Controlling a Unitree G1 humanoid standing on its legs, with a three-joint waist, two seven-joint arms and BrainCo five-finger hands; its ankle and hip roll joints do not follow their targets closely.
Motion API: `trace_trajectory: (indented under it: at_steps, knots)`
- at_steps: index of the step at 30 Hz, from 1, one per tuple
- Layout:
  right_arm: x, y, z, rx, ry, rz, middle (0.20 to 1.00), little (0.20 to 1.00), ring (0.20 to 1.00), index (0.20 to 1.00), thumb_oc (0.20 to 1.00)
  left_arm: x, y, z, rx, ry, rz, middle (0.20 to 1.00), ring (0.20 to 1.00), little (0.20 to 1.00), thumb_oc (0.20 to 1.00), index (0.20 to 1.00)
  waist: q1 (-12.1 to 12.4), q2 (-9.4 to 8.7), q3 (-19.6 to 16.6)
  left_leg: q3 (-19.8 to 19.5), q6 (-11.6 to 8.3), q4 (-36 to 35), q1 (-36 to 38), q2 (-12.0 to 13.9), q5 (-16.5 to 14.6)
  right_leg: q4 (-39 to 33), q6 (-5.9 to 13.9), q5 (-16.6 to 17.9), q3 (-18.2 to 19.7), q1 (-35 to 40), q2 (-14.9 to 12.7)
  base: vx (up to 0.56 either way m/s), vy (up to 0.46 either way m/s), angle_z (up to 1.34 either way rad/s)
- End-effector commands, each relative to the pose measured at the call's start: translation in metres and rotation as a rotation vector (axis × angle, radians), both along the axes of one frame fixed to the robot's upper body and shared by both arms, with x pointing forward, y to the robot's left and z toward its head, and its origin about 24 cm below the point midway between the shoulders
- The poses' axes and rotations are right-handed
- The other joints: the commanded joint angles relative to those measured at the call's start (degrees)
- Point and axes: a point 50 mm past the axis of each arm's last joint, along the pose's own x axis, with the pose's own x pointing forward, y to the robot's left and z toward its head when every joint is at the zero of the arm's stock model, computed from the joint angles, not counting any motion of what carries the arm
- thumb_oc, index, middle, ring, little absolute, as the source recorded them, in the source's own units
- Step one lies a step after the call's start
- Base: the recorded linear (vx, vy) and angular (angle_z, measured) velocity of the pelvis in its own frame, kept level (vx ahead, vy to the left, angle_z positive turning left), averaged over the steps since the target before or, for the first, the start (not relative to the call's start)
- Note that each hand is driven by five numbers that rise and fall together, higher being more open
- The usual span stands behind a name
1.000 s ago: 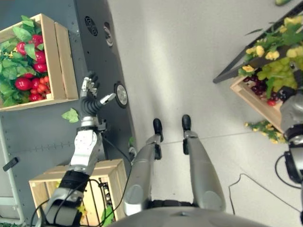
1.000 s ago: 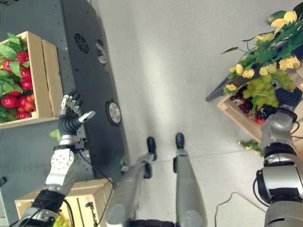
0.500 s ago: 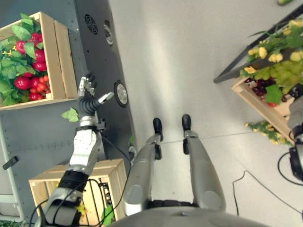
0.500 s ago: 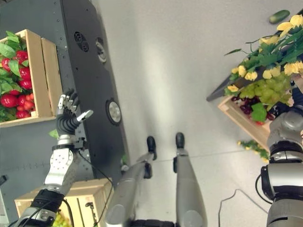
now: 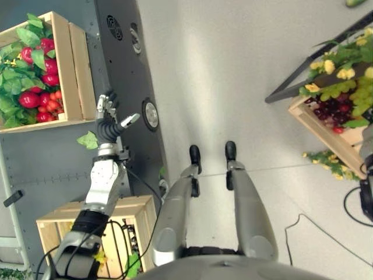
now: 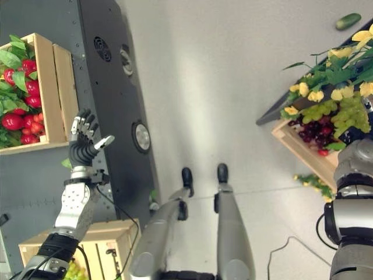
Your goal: Pick up the fruits from the basket on one side to the basket on the other side
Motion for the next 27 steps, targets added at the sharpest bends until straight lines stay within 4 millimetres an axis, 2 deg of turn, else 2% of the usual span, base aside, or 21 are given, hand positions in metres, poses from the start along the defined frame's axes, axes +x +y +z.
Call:
trace_trajectory:
  at_steps: [1, 7, 9, 14, 15, 16, 17, 18, 19, 20, 21, 22, 23, 24, 25, 27]
  knots:
    - [0.001, 0.001, 0.020, -0.052, -0.080, -0.009, 1.000, 1.000, 1.000, 1.000, 1.000, -0.008, 0.017, 0.016, 0.024, -0.085, 0.052, 1.000, 1.000, 1.000, 1.000, 1.000, -0.46, -1.93, -0.37, 0.45, -1.96, 10.58, -1.38, 1.13, -8.60, -1.05, 6.57, -1.09, 2.42, 2.80, -0.15, 0.00, 0.000, 0.00]
    - [0.005, 0.013, 0.000, -0.034, -0.065, 0.031, 1.000, 1.000, 1.000, 1.000, 1.000, -0.008, 0.019, 0.016, 0.024, -0.087, 0.068, 1.000, 1.000, 1.000, 1.000, 1.000, -0.70, -2.63, -0.37, 0.38, -1.81, 10.68, -1.11, 1.22, -8.66, -0.95, 6.55, -1.08, 2.61, 3.16, -0.07, 0.00, 0.000, 0.00]
    - [-0.002, 0.007, -0.014, -0.003, -0.034, -0.007, 1.000, 1.000, 1.000, 1.000, 1.000, -0.008, 0.021, 0.015, 0.036, -0.079, 0.071, 1.000, 1.000, 1.000, 1.000, 1.000, -0.72, -2.69, -0.37, 0.13, -1.81, 11.08, -1.04, 1.17, -8.77, -0.79, 6.49, -1.35, 2.51, 3.64, -0.15, -0.02, -0.005, 0.01]
    - [-0.006, 0.007, -0.028, 0.018, -0.003, -0.015, 1.000, 1.000, 1.000, 1.000, 1.000, -0.009, 0.022, 0.015, 0.032, -0.082, 0.074, 1.000, 1.000, 1.000, 1.000, 1.000, -0.79, -2.74, -0.38, -0.04, -1.86, 10.86, -0.98, 1.10, -8.19, -1.09, 6.44, -0.85, 2.38, 3.80, -0.27, -0.02, -0.003, 0.05]
    - [-0.002, 0.016, -0.033, -0.005, -0.001, 0.024, 1.000, 1.000, 1.000, 1.000, 1.000, -0.009, 0.024, 0.014, 0.030, -0.081, 0.086, 1.000, 1.000, 1.000, 1.000, 1.000, -0.90, -2.81, -0.38, -0.08, -1.87, 10.77, -0.48, 1.10, -8.48, -1.03, 6.43, -1.22, 2.27, 4.10, -0.23, -0.02, -0.003, 0.04]
    - [-0.002, 0.017, -0.033, -0.005, -0.001, 0.024, 1.000, 1.000, 1.000, 1.000, 1.000, -0.009, 0.024, 0.014, 0.031, -0.081, 0.086, 1.000, 1.000, 1.000, 1.000, 1.000, -0.89, -2.89, -0.40, -0.04, -1.87, 10.52, -0.61, 1.08, -7.98, -1.36, 6.42, -0.72, 2.29, 4.01, -0.25, 0.00, 0.000, 0.00]
    - [0.004, 0.034, -0.038, -0.041, -0.031, 0.101, 1.000, 1.000, 1.000, 1.000, 1.000, -0.009, 0.025, 0.015, 0.029, -0.089, 0.097, 1.000, 1.000, 1.000, 1.000, 1.000, -1.18, -3.15, -0.38, -0.17, -1.86, 10.55, -0.14, 1.22, -8.27, -1.20, 6.47, -1.09, 2.23, 4.57, -0.19, 0.00, 0.000, 0.00]
    - [0.004, 0.034, -0.038, -0.041, -0.031, 0.101, 1.000, 1.000, 1.000, 1.000, 1.000, -0.009, 0.025, 0.015, 0.030, -0.089, 0.097, 1.000, 1.000, 1.000, 1.000, 1.000, -1.16, -3.23, -0.46, -0.15, -1.86, 10.29, -0.26, 1.19, -7.79, -1.54, 6.45, -0.61, 2.24, 4.49, -0.21, 0.00, 0.000, 0.00]
    - [0.005, 0.047, -0.043, -0.055, -0.055, 0.155, 1.000, 1.000, 1.000, 1.000, 1.000, -0.010, 0.026, 0.015, 0.026, -0.096, 0.102, 1.000, 1.000, 1.000, 1.000, 1.000, -1.35, -3.45, -0.52, -0.19, -1.86, 10.09, 0.02, 1.26, -7.69, -1.72, 6.47, -0.54, 2.20, 4.81, -0.20, 0.00, 0.000, 0.00]
    - [0.002, 0.071, -0.052, -0.077, -0.119, 0.247, 1.000, 1.000, 1.000, 1.000, 1.000, -0.011, 0.028, 0.015, 0.017, -0.104, 0.123, 1.000, 1.000, 1.000, 1.000, 1.000, -1.80, -3.91, -0.67, -0.39, -1.78, 10.07, 0.59, 1.32, -8.01, -1.79, 6.50, -0.95, 2.06, 5.50, -0.11, 0.00, 0.000, 0.00]
    - [0.002, 0.071, -0.053, -0.076, -0.118, 0.246, 1.000, 1.000, 1.000, 1.000, 1.000, -0.011, 0.028, 0.015, 0.018, -0.104, 0.123, 1.000, 1.000, 1.000, 1.000, 1.000, -1.75, -3.99, -0.79, -0.37, -1.78, 9.80, 0.47, 1.29, -7.54, -2.13, 6.49, -0.49, 2.07, 5.42, -0.13, 0.04, -0.027, -0.03]
    - [-0.004, 0.085, -0.064, -0.079, -0.132, 0.300, 1.000, 1.000, 1.000, 1.000, 1.000, -0.013, 0.030, 0.012, 0.019, -0.099, 0.141, 1.000, 1.000, 1.000, 1.000, 1.000, -2.05, -4.46, -1.13, -0.81, -1.70, 9.70, 0.98, 1.28, -7.88, -2.17, 6.59, -0.88, 1.76, 6.16, -0.18, 0.00, 0.000, 0.00]
    - [-0.007, 0.090, -0.068, -0.078, -0.141, 0.321, 1.000, 1.000, 1.000, 1.000, 1.000, -0.014, 0.032, 0.012, 0.022, -0.101, 0.152, 1.000, 1.000, 1.000, 1.000, 1.000, -2.21, -4.74, -1.32, -0.97, -1.66, 9.46, 1.21, 1.27, -7.80, -2.35, 6.65, -0.81, 1.63, 6.44, -0.24, 0.00, 0.000, 0.00]
    - [-0.007, 0.090, -0.068, -0.078, -0.141, 0.321, 1.000, 1.000, 1.000, 1.000, 1.000, -0.014, 0.032, 0.012, 0.023, -0.101, 0.152, 1.000, 1.000, 1.000, 1.000, 1.000, -2.19, -4.81, -1.42, -0.95, -1.66, 9.17, 1.10, 1.24, -7.33, -2.69, 6.64, -0.36, 1.64, 6.35, -0.26, 0.00, -0.006, 0.06]
    - [-0.012, 0.103, -0.073, -0.070, -0.168, 0.392, 1.000, 1.000, 1.000, 1.000, 1.000, -0.016, 0.036, 0.010, 0.018, -0.097, 0.171, 1.000, 1.000, 1.000, 1.000, 1.000, -2.47, -5.31, -1.54, -1.08, -1.56, 8.80, 1.70, 1.23, -7.61, -2.76, 6.69, -0.65, 1.59, 6.96, -0.26, -0.02, -0.005, 0.08]
    - [-0.016, 0.109, -0.080, -0.056, -0.166, 0.427, 1.000, 1.000, 1.000, 1.000, 1.000, -0.018, 0.037, 0.010, 0.017, -0.099, 0.177, 1.000, 1.000, 1.000, 1.000, 1.000, -2.50, -5.60, -1.68, -1.13, -1.56, 8.28, 1.92, 1.17, -7.07, -3.36, 6.71, -0.09, 1.54, 7.25, -0.37, 0.00, -0.002, 0.03]
